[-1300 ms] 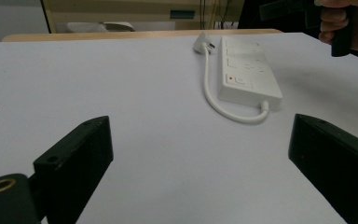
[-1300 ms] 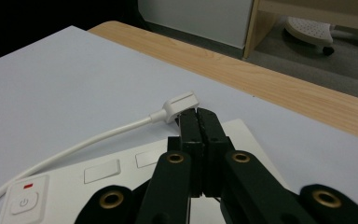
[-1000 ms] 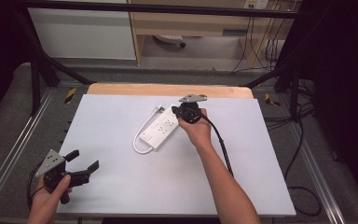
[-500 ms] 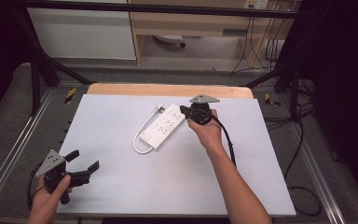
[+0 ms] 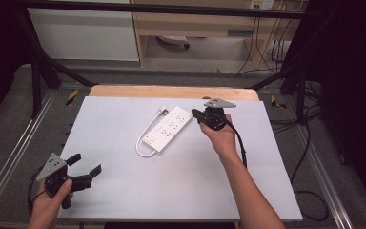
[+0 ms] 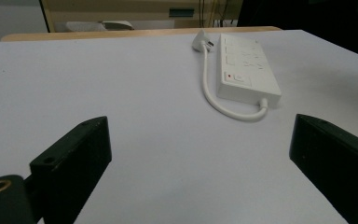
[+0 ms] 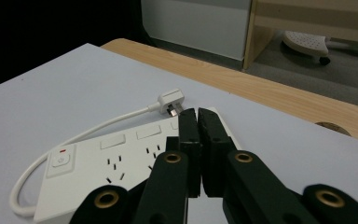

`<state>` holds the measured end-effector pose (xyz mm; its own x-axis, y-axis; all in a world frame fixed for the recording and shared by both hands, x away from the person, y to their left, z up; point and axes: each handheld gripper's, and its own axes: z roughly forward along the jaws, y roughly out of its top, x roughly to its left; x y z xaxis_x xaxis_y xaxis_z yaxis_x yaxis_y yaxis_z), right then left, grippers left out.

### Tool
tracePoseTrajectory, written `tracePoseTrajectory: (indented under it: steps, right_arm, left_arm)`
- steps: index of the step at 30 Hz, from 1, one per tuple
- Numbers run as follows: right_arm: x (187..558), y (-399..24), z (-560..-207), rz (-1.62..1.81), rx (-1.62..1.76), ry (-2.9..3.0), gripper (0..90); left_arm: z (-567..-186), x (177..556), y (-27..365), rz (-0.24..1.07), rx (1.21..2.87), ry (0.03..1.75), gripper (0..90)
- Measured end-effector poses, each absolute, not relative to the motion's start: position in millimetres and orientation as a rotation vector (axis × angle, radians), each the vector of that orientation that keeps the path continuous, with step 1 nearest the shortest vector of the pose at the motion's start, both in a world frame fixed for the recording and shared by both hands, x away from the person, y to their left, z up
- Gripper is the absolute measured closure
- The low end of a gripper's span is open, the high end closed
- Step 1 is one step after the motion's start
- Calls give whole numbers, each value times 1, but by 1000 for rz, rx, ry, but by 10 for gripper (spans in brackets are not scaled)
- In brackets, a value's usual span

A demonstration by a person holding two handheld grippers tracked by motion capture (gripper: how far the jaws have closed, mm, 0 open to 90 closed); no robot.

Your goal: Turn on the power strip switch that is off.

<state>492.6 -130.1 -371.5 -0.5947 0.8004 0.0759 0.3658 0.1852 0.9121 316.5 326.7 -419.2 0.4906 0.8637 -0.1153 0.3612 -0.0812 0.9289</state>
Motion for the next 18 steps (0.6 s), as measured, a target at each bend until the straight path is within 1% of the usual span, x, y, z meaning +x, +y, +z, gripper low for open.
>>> tracePoseTrajectory:
  steps: [11,15,18]
  right_arm:
    - [484,-144,-365,1418,1116,2029,782]
    - [480,-149,-361,1427,1114,2021,764]
    - [477,-153,-359,1425,1121,2014,724]
  left_arm:
    - [-419,316,326,590,1668,1064,57]
    - [-419,316,326,588,1667,1063,57]
    - [-419,316,326,590,1668,1064,57]
